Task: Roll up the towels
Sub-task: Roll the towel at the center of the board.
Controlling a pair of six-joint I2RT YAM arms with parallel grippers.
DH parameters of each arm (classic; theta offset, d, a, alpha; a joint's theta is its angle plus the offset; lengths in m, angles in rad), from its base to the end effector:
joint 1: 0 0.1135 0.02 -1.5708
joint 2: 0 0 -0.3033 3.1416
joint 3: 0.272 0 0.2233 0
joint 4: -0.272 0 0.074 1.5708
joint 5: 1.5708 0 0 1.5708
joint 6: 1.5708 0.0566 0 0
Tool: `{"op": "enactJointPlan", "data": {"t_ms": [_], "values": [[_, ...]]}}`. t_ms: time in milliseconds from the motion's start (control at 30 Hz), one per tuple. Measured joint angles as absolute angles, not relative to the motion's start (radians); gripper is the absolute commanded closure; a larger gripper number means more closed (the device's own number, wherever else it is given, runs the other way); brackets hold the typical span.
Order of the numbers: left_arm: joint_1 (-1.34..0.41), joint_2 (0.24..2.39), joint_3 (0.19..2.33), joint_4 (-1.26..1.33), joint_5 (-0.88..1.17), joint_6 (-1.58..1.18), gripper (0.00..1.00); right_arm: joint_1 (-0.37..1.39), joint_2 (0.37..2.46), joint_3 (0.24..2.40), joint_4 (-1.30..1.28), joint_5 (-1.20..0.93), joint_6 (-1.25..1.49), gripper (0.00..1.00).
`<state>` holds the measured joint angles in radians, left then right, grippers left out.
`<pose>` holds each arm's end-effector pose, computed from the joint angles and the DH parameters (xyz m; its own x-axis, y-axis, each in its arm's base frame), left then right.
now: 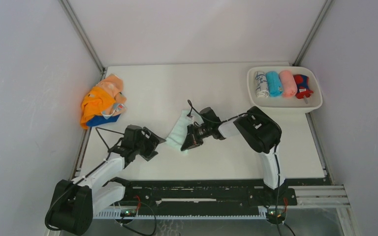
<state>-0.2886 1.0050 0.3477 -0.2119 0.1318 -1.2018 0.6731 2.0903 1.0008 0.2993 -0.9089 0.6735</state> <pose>0.1401 -0.0493 0.1862 -0.6031 -0.7854 -0.1392 -0.5518 0.5368 -0.6382 0.2848 0.2842 0.1366 -0.9439 -0.2623 -0.2005 -0.2922 0.3814 0.8770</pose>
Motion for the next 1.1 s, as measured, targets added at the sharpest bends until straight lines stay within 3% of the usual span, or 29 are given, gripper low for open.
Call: {"op": "enactJointPlan", "data": {"t_ms": [367,633,900,1100], "values": [[-0.312,1.116,0.343,-0.074,0.171,-1.221,0.29,0.636,2.156,0.997,0.400,-0.994,0.844,1.00],[-0.321,1.227,0.343,0.071,0.207,-1.250,0.45,0.628,2.177,0.997,0.439,-1.022,0.891,1.00],[-0.330,1.304,0.342,0.169,0.225,-1.277,0.50,0.623,2.186,0.997,0.467,-1.031,0.919,1.00],[-0.332,1.356,0.343,0.226,0.232,-1.290,0.63,0.622,2.188,0.997,0.472,-1.031,0.924,1.00]]}}
